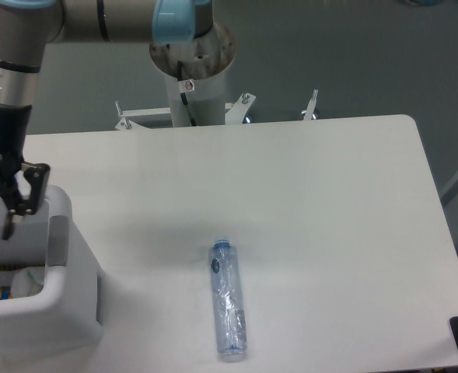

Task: Place the trash in the trash can
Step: 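Open the gripper to drop the tissue into the bin, then move the gripper over the clear plastic water bottle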

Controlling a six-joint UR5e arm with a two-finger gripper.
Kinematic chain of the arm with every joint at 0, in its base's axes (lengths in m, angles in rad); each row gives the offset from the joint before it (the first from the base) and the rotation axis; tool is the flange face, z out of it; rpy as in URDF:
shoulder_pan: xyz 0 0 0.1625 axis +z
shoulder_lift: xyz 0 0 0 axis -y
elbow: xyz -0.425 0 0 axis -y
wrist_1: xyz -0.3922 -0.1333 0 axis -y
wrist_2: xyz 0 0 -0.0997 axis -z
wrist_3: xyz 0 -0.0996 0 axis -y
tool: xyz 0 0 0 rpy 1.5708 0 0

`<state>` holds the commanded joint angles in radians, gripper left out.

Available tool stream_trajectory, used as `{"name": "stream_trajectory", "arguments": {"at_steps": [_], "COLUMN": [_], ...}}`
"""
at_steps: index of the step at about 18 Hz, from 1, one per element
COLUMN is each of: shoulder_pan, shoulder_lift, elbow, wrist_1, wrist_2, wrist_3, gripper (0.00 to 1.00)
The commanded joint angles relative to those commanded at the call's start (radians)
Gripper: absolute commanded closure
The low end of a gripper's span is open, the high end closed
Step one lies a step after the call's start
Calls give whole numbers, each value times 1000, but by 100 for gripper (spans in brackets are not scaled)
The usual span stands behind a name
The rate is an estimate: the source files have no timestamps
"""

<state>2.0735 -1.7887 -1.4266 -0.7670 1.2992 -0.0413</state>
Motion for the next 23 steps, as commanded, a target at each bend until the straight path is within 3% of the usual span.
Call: {"name": "stream_trajectory", "arguments": {"at_steps": [7, 11, 16, 19, 23], "shoulder_pan": [253, 364, 388, 407, 408], "shoulder_lift": [-28, -75, -142, -184, -250], "elbow": [0, 2, -9, -2, -6], "wrist_1": [0, -6, -77, -80, -92], "wrist_2": [-1, 6, 18, 51, 71], "wrist_3": [-45, -38, 144, 169, 334], "gripper": [0, 0, 0, 0, 0]}}
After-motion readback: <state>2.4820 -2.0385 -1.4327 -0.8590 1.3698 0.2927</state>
